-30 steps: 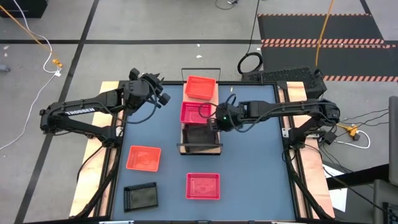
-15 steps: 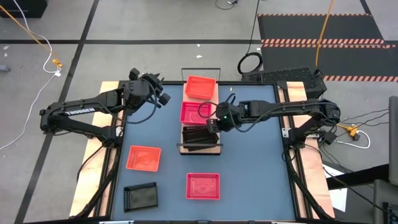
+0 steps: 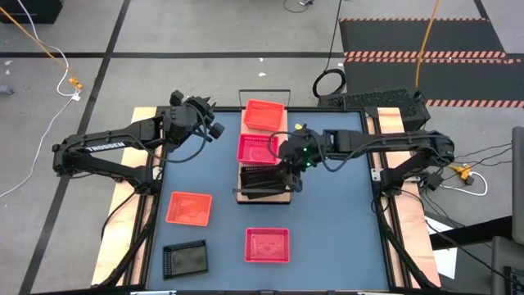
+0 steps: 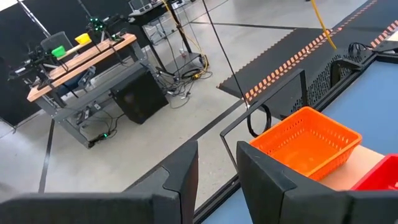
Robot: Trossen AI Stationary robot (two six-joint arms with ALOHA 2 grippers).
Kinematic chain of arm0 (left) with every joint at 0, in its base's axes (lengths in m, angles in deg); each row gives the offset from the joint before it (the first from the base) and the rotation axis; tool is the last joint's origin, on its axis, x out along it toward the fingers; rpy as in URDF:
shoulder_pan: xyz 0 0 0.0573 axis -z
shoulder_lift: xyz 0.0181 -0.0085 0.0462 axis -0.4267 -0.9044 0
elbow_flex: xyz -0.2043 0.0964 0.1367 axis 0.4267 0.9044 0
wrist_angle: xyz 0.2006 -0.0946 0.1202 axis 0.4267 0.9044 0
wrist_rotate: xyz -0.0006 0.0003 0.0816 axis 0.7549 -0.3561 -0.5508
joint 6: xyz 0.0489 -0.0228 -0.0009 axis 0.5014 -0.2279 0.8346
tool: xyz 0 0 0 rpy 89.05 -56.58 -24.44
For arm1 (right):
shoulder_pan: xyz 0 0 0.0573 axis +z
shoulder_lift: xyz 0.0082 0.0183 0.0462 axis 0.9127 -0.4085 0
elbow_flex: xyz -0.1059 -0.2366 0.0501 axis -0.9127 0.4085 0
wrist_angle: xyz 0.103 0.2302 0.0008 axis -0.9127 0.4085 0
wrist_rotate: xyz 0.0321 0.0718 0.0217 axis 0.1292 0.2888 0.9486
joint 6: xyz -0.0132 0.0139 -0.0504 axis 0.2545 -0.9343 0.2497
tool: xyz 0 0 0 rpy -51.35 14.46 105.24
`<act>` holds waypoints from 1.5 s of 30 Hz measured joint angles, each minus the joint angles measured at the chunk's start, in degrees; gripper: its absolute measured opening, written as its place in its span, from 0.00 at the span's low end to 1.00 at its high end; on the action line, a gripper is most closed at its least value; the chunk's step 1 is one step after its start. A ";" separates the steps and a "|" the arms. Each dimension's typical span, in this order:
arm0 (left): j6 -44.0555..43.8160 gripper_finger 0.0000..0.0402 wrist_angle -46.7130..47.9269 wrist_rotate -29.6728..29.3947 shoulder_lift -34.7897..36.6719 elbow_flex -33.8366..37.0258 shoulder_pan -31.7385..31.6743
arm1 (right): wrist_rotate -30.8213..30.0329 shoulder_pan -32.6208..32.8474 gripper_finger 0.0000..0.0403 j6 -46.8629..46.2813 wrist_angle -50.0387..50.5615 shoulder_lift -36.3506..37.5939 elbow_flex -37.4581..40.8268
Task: Stack baskets on shelf by color
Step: Stack the right black bin on the black bin on the shelf
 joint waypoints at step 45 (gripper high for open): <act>-1.20 0.28 -0.11 -0.01 0.00 0.00 0.00 | -9.16 -0.02 0.23 12.25 -10.40 7.92 9.79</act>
